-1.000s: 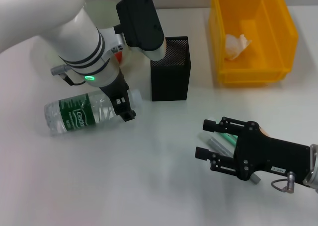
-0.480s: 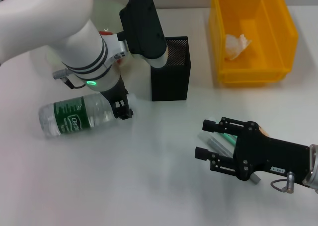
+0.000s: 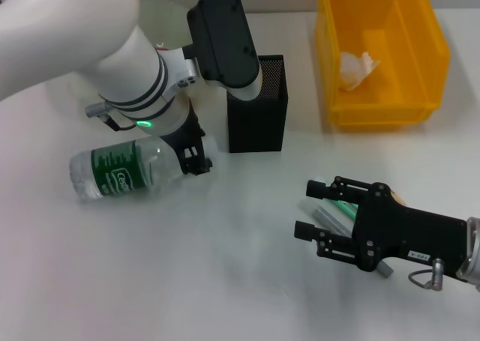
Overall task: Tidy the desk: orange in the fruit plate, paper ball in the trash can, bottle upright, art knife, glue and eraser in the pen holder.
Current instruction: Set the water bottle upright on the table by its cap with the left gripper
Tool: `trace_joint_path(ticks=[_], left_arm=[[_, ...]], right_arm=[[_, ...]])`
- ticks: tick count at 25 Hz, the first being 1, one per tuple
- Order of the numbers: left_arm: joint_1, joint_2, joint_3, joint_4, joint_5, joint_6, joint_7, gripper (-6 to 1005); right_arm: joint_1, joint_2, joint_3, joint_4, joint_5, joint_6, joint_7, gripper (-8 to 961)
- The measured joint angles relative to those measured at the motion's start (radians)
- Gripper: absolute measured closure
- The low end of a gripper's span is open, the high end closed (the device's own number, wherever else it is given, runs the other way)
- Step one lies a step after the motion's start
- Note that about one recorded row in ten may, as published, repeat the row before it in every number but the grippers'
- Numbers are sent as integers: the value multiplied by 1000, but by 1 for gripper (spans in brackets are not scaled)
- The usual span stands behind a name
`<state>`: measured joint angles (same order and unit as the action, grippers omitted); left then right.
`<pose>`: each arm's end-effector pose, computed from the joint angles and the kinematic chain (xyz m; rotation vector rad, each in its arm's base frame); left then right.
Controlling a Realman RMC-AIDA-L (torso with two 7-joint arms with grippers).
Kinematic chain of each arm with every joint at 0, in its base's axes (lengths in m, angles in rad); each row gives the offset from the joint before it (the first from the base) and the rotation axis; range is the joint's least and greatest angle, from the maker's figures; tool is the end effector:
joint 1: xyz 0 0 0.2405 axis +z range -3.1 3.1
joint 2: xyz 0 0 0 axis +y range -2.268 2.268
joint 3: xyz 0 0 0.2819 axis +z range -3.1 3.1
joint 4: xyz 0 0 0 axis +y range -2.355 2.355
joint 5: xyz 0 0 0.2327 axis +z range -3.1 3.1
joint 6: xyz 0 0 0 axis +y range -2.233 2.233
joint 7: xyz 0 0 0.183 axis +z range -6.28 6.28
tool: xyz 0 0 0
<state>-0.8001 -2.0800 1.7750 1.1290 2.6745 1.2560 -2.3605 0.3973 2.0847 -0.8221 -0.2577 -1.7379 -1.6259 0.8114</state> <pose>-0.1670 0.4234 -0.1272 -2.6885 -0.0718 0.7858 0.2988 0.2801 -0.1064 -2.6684 0.4192 1.0083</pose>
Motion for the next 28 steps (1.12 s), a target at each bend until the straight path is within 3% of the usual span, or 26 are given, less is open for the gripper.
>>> trace_joint_path(ticks=[6, 14, 19, 28], left_arm=[[93, 1, -31, 160, -34, 13, 8, 563], [282, 7, -158, 302, -136, -18, 68, 564], [367, 8, -256, 325, -290, -34, 180, 563], [441, 8, -357, 312, -469, -56, 310, 564]], right_arm=[[0, 0, 0, 0, 0, 0, 0, 303], [14, 0, 0, 0, 1, 11, 0, 303], [26, 0, 0, 4, 0, 20, 0, 302], [37, 0, 0, 15, 0, 26, 0, 302]])
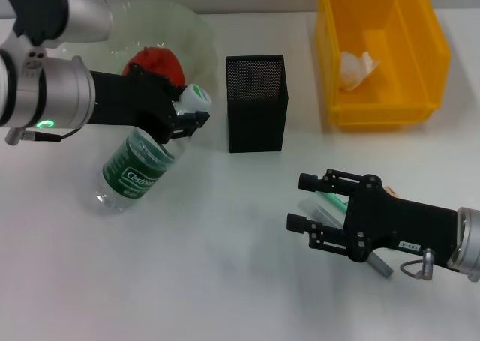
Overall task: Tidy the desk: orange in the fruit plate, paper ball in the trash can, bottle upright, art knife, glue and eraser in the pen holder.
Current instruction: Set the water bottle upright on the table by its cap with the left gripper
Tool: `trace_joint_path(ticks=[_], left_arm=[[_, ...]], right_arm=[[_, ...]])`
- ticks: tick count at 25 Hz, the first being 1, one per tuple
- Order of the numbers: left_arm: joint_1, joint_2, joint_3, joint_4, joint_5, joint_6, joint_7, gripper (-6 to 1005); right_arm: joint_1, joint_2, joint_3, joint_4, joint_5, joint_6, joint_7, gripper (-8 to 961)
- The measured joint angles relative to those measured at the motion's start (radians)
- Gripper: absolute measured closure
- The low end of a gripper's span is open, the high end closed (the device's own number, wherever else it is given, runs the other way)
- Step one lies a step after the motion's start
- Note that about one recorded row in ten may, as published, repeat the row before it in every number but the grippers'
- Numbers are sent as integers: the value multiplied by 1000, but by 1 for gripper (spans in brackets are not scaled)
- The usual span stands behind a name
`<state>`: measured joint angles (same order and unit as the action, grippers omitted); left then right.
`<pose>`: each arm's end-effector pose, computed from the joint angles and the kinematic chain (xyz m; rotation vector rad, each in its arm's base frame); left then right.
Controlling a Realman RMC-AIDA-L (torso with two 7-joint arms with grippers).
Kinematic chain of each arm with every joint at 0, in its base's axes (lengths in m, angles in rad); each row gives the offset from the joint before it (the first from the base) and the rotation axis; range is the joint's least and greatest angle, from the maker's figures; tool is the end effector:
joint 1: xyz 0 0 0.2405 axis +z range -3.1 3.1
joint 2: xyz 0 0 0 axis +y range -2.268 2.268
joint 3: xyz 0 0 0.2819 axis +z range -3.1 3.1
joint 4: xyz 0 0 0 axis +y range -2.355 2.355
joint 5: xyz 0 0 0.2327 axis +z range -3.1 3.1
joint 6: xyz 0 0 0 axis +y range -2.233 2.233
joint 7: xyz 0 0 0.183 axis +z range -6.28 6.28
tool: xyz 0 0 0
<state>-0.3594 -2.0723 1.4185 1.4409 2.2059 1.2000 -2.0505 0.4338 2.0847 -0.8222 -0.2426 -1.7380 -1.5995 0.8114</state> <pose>-0.1980 0.3959 -0.0432 -2.6590 -0.3879 -0.0413 0.2923 0.2910 -0.1104 -2.6805 0.4025 0.9937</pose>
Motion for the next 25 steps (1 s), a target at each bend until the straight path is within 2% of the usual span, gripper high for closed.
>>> trace_joint_path(ticks=[15, 21, 25], left_arm=[[75, 1, -60, -93, -247, -63, 168, 564], [84, 1, -99, -179, -377, -68, 280, 564], [87, 2, -106, -199, -403, -69, 310, 564]], right_arm=[[0, 0, 0, 0, 0, 6, 0, 303], [1, 0, 0, 0, 0, 10, 0, 303], [3, 0, 0, 0, 0, 11, 0, 302]])
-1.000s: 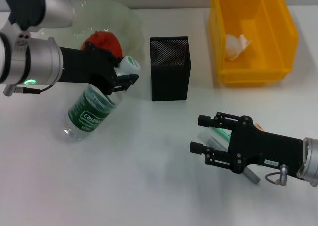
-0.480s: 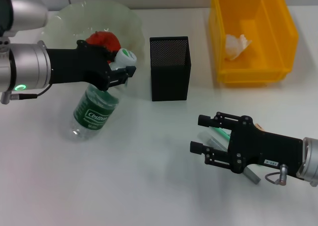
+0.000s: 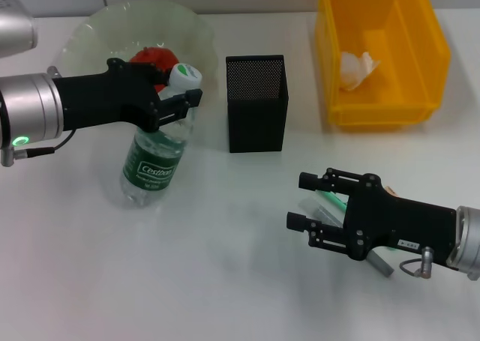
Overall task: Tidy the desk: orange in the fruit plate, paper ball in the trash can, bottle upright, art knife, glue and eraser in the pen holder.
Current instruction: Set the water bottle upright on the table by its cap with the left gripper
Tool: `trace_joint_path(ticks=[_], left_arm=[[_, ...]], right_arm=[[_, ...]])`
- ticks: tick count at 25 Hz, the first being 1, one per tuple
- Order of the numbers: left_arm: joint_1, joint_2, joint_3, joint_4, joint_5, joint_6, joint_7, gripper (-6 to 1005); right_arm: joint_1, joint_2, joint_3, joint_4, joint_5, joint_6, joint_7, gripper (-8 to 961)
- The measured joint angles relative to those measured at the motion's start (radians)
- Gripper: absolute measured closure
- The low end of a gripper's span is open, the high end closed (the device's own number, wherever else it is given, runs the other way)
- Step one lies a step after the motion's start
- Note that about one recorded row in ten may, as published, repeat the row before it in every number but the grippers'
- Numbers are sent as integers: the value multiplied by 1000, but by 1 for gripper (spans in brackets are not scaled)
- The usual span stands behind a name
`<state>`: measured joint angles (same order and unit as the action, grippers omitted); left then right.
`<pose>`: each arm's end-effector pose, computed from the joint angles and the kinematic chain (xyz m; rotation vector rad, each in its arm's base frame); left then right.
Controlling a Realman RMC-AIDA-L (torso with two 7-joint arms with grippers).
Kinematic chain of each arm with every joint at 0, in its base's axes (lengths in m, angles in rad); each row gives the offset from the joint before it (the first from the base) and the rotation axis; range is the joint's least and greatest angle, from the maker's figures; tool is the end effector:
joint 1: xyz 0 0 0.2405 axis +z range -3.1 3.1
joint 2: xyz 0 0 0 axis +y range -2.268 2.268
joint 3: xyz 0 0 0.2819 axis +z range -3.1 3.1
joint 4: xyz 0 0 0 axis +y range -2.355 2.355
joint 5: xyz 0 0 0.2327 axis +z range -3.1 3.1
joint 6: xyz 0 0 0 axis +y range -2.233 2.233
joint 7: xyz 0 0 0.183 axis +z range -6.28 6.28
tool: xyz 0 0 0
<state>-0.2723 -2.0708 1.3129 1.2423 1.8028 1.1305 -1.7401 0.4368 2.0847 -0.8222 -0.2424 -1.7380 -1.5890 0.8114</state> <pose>-0.2304 0.3899 -0.0336 -2.5735 -0.4842 -0.4419 0.2929 0.2929 -0.1111 -2.6794 0.4033 0.9818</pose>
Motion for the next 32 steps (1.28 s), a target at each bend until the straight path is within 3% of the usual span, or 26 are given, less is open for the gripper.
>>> trace_joint_path(ticks=[32], left_arm=[[9, 1, -90, -265, -370, 12, 373, 564]], right_arm=[[21, 0, 0, 0, -1, 5, 0, 302]])
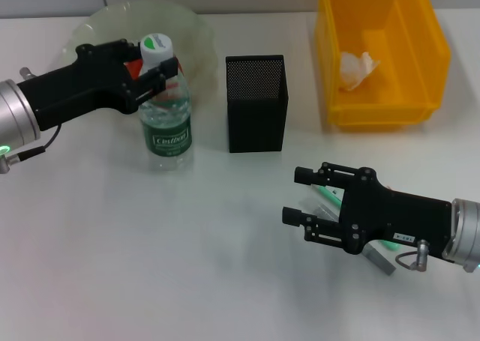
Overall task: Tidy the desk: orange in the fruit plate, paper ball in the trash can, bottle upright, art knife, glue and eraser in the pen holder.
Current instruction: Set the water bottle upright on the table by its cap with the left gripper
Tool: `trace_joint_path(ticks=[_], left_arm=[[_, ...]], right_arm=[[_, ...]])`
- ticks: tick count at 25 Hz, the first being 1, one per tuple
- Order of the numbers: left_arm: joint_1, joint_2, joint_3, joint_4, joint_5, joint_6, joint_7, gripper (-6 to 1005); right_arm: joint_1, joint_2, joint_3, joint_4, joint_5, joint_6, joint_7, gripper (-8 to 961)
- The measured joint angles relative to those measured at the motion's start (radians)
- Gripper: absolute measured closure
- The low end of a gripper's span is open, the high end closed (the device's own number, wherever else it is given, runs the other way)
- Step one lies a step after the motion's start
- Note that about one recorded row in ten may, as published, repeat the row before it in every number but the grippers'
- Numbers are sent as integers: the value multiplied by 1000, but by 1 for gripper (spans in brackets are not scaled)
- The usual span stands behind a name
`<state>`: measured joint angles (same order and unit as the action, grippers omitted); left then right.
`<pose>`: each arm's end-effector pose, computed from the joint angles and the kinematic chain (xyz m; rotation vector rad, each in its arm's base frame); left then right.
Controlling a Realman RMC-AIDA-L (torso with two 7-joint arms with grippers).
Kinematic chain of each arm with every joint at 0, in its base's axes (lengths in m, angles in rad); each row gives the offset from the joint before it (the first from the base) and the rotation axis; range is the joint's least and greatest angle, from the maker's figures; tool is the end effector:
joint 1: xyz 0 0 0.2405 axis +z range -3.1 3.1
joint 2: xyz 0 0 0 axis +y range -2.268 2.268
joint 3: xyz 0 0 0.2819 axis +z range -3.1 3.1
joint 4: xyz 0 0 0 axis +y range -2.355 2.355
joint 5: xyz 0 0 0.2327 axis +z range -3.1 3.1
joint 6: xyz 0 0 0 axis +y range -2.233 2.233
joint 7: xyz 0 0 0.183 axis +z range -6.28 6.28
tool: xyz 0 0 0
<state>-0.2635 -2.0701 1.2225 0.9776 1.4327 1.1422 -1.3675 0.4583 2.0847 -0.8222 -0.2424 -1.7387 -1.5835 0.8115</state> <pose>-0.2594 0.3900 -0.0235 -2.4036 -0.4686 -0.7415 0.2873 0.2996 -0.1115 -2.6886 0.3776 0.9807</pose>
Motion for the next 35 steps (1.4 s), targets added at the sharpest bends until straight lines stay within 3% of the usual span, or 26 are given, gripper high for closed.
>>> trace_joint_path(ticks=[16, 35], left_arm=[[-10, 0, -13, -144, -144, 1, 181, 564], [-16, 1, -11, -183, -147, 2, 200, 564]], right_arm=[[7, 2, 0, 2, -8, 8, 0, 303], [14, 2, 0, 8, -9, 13, 0, 303]])
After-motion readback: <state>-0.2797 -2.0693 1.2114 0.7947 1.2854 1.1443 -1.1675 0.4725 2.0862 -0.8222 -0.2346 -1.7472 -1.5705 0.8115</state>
